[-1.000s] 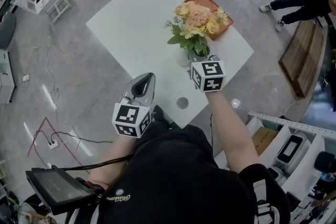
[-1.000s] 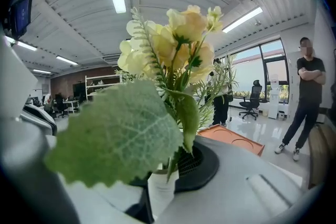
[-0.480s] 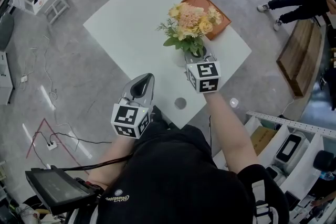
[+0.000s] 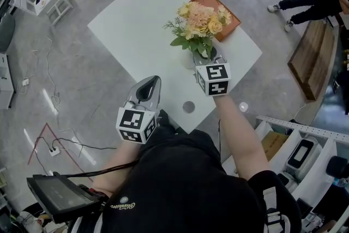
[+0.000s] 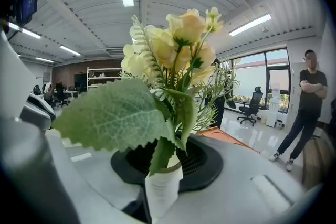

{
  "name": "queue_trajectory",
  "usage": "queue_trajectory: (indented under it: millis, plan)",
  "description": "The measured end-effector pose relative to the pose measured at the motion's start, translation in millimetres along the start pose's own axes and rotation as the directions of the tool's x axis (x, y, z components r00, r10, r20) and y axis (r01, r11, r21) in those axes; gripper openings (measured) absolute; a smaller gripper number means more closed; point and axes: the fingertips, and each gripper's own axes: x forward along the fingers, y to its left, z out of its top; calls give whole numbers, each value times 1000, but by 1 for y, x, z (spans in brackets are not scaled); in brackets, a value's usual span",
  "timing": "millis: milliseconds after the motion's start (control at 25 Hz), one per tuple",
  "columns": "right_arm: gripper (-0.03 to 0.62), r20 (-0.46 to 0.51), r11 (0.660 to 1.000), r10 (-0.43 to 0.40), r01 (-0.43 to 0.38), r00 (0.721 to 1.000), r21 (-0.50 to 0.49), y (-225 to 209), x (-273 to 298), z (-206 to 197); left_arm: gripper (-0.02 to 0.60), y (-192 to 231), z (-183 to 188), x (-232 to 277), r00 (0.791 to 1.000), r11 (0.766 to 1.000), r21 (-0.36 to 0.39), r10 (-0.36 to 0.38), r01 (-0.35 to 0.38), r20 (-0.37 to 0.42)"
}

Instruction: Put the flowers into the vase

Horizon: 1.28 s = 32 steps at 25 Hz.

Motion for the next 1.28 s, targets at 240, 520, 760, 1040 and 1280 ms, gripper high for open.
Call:
queue_trajectory:
  millis: [240,520,760,1040,1280]
  plan:
    - [109,-22,1000,8,-8,1000,1,-2,-2,-1,8,-3,2,2,1000,1000,2,-7,7,2]
    - [118,-51,1000,19,-19,999,-10,-1,-4,-4,8,-4,4,1,1000,1000,5,-15,15,13]
    - [136,-74,999,42,-43,996,-11,0,-2,-4,8,-4,5,1,1000,1000,5,-19,19,25]
    - [174,-109,998,66,-67,992,-1,3,-6,-6,8,-6,6,1,999,1000,2,-23,23,33]
    - [183,-206,994,109,-112,972,-5,10,-8,-5,8,-9,10,3,999,999,4,-33,33,37]
